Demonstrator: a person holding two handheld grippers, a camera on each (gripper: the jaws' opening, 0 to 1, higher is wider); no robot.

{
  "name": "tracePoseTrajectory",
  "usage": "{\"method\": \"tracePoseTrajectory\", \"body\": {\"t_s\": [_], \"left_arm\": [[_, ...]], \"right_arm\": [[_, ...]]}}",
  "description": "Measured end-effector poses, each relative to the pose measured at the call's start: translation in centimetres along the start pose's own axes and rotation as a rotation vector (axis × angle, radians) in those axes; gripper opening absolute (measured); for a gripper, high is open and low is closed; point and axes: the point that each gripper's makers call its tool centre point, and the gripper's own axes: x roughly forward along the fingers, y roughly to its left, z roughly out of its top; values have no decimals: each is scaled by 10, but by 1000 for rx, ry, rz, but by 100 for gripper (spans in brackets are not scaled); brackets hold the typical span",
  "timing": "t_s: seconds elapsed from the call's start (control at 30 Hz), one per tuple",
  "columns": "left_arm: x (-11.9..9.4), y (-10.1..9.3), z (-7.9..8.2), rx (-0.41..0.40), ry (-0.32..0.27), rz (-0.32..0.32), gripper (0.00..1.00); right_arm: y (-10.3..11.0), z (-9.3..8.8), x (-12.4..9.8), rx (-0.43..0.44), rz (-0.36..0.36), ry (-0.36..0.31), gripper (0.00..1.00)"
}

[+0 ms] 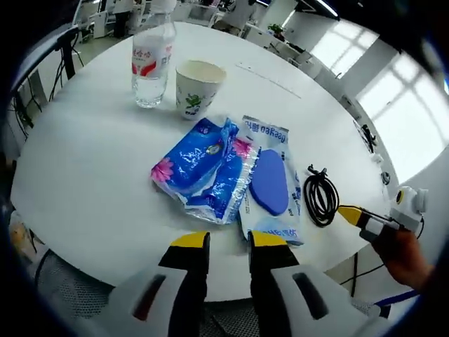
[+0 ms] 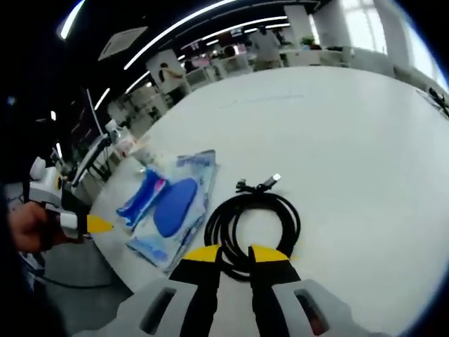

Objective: Arrange the tabletop items into an orderly group along one side of the table until the central work area is clear of visible clutter.

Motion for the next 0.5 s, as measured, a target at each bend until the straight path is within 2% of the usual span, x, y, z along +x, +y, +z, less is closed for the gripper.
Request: {"method": "tracePoseTrajectory", "body": {"t_s": [0.13,0.23,0.33,0.4,0.5], "left_arm": [[3,5,-7,-22,16,10,22],[5,8,-12,-52,27,8,24],[11,7,-19,-132,51,-19,27],[15,5,-17,-182,38,-43,28],[18,17,-13,-189,26,-26,28]], "right_arm": [[12,0,-6,-36,15,-1,14],[20,-8,-7,-42,32,6,14],[24,-18,-10,-41,33,25,15],[25,-22,-11,-38,33,26,15],[24,-29,-15,-27,26,35,16]]}}
